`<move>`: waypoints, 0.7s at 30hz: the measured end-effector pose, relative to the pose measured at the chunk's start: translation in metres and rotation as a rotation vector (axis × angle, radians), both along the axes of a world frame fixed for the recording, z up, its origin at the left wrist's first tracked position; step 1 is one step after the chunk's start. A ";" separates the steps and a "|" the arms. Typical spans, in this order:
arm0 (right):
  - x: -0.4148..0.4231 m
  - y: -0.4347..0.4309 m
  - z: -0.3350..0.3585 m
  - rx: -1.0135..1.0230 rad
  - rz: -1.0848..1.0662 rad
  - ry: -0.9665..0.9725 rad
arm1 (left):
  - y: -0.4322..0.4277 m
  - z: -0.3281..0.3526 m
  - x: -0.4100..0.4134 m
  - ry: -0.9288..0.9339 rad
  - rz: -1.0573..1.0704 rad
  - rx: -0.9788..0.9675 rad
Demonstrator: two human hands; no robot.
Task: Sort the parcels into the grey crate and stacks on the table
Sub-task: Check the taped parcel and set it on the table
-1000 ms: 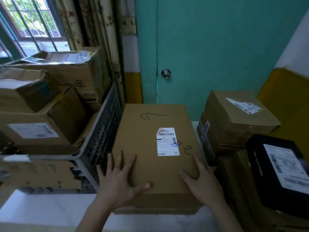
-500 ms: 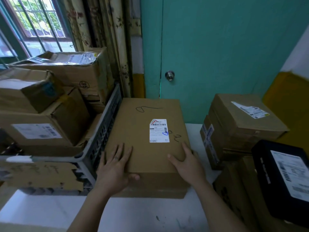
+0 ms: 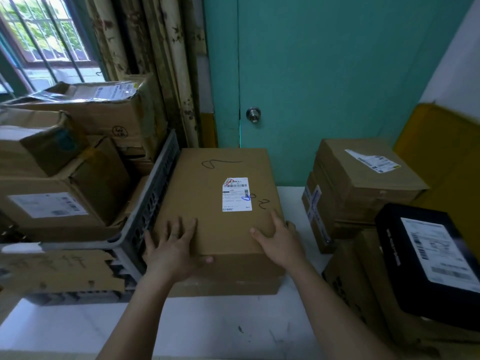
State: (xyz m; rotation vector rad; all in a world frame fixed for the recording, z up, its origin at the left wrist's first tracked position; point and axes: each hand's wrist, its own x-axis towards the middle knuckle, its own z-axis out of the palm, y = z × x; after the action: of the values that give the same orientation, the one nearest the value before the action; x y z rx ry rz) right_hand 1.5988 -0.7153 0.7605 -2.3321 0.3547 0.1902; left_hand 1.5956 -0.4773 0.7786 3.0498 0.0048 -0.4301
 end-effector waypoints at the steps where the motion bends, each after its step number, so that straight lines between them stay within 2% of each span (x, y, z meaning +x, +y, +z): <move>1: -0.006 -0.002 0.005 -0.009 0.004 -0.009 | -0.009 0.005 -0.005 -0.004 0.005 -0.025; 4: -0.030 -0.018 0.029 -0.008 -0.035 -0.138 | -0.046 0.023 -0.020 -0.091 -0.039 -0.224; 7: -0.058 -0.052 0.063 0.032 -0.073 -0.350 | -0.098 0.041 -0.038 -0.167 -0.079 -0.572; 10: -0.086 -0.094 0.102 0.042 -0.143 -0.510 | -0.154 0.054 -0.053 -0.056 -0.062 -0.858; 14: -0.120 -0.160 0.133 0.067 -0.355 -0.630 | -0.227 0.068 -0.072 0.177 -0.046 -1.071; 18: -0.146 -0.229 0.134 0.276 -0.675 -0.588 | -0.277 0.064 -0.087 0.366 0.087 -1.244; 21: -0.160 -0.280 0.100 0.510 -0.812 -0.303 | -0.295 0.049 -0.097 0.543 0.255 -1.293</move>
State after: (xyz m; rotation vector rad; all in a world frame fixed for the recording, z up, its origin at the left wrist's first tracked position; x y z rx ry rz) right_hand 1.4388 -0.9956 0.8604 -1.5376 0.9346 -0.4174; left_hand 1.4990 -0.7723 0.8281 1.5956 0.0965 -0.8020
